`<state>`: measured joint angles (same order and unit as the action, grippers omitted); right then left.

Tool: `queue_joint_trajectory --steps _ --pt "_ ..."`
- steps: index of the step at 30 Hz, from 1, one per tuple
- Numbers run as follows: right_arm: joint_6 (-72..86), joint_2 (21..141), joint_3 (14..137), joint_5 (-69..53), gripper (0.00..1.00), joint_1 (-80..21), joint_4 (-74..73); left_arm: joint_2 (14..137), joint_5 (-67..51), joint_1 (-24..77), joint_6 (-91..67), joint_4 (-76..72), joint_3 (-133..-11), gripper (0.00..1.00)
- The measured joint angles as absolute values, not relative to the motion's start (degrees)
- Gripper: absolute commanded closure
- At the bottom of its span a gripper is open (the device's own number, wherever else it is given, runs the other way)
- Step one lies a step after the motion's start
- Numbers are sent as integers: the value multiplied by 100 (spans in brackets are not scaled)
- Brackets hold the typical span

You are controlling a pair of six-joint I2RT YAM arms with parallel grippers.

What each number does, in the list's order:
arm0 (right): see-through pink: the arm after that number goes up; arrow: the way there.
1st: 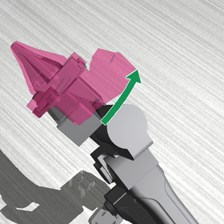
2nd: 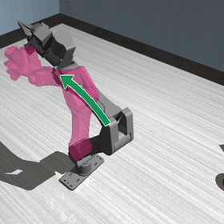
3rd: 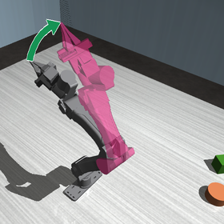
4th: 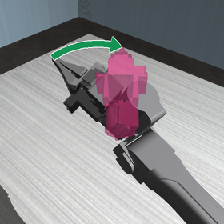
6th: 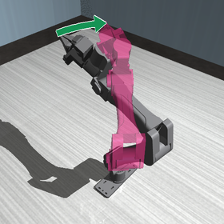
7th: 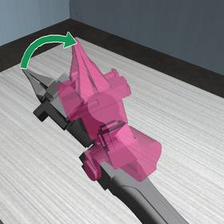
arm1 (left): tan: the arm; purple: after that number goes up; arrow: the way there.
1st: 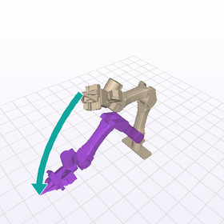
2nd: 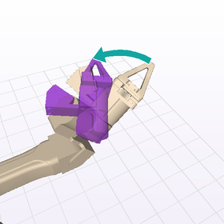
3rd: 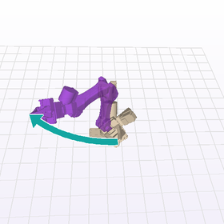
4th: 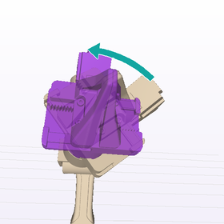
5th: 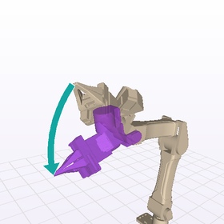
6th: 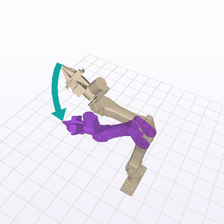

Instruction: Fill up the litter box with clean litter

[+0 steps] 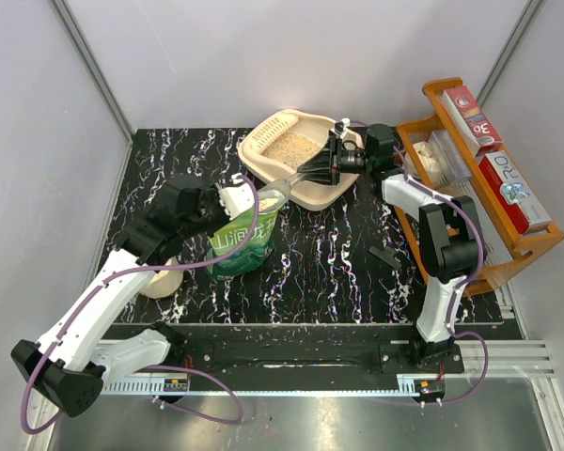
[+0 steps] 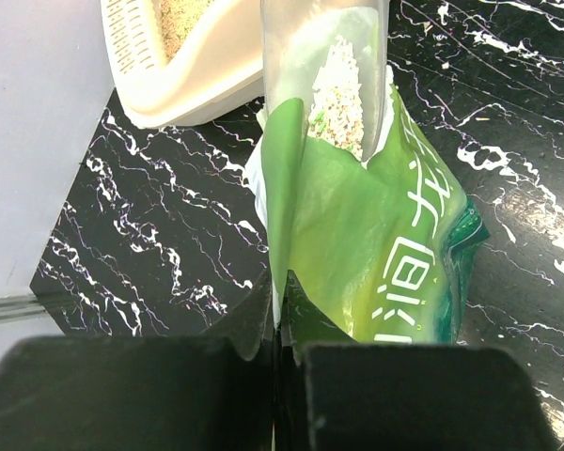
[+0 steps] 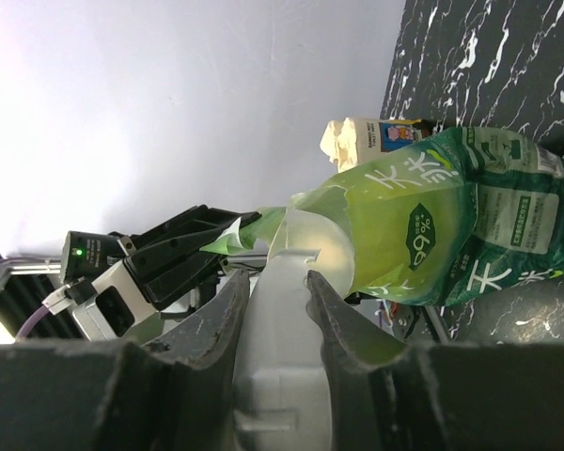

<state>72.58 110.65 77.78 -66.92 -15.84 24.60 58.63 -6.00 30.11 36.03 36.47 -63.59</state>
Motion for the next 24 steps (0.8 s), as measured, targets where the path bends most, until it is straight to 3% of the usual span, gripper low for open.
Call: queue_joint_trajectory --steps 9,24 --pt "7815 11349 7682 -6873 100 -1468 3148 5898 -604 3011 3625 3747 -6436 100" --pt "7435 11371 7684 -7083 100 -1234 2910 5948 -626 3013 3653 3717 -6449 100"
